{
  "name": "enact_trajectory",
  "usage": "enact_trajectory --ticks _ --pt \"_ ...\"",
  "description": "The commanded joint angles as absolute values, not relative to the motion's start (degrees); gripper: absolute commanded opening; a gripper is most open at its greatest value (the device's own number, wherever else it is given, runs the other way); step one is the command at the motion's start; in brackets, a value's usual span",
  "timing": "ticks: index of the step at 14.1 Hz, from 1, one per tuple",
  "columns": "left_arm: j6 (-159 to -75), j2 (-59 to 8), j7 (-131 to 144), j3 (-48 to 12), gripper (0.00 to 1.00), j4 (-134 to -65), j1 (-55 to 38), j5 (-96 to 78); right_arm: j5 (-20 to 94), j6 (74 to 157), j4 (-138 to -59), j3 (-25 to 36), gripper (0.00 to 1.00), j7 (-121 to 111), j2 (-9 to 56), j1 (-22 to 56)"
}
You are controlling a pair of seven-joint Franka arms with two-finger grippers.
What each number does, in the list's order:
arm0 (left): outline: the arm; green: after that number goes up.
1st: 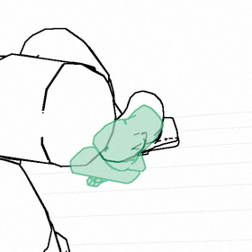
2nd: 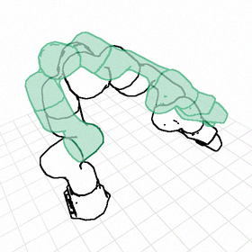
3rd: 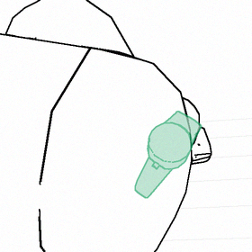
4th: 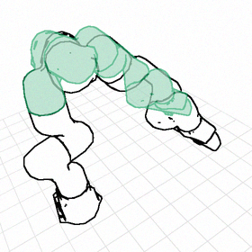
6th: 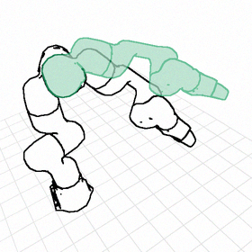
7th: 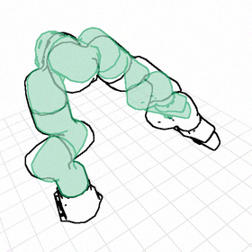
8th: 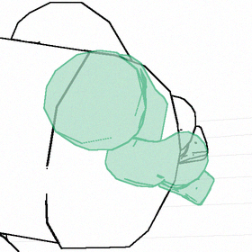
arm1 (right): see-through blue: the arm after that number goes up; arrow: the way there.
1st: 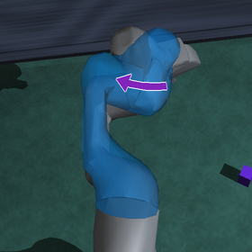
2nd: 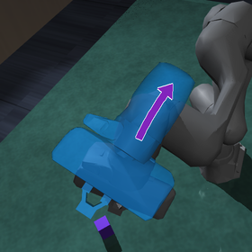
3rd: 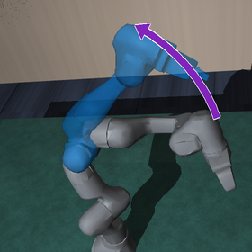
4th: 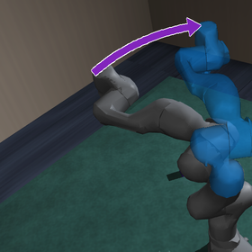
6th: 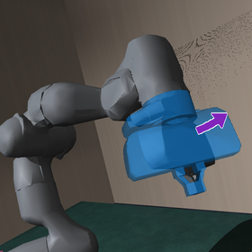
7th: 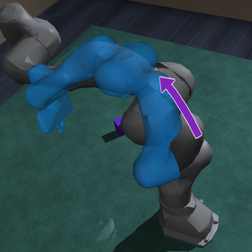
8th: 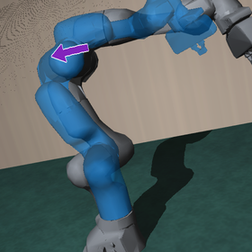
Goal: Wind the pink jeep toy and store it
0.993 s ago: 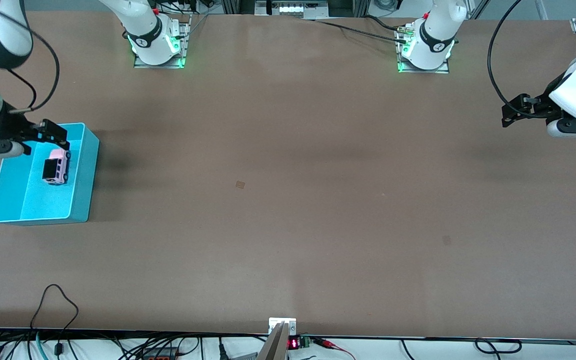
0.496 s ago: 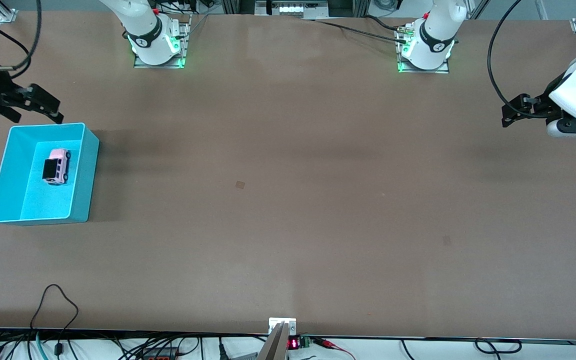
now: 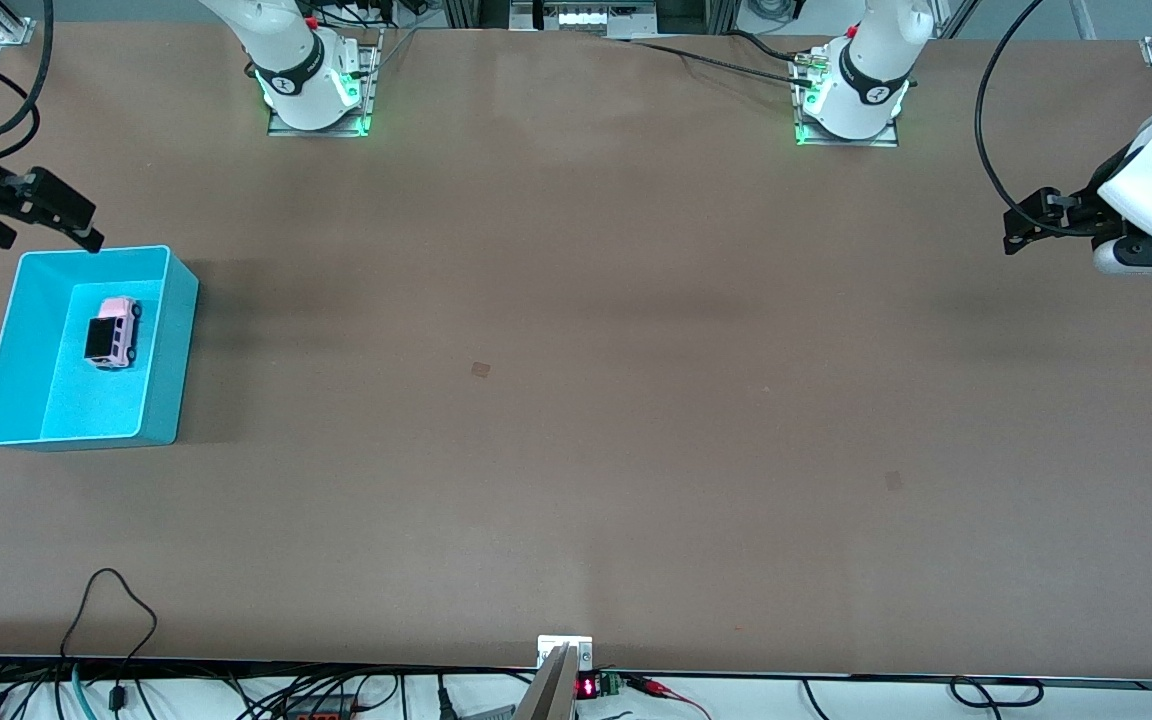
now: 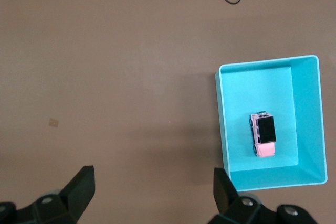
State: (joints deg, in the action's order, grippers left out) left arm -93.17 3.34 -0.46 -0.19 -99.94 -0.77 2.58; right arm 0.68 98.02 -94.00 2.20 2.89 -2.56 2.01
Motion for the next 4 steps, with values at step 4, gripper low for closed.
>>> enact_trajectory --ticks 4 --pt "-92.64 3.69 -1.76 0.26 1.0 -99.93 -1.05 1.76 1.23 95.98 -89.74 1.67 1.0 2.46 -0.62 1.23"
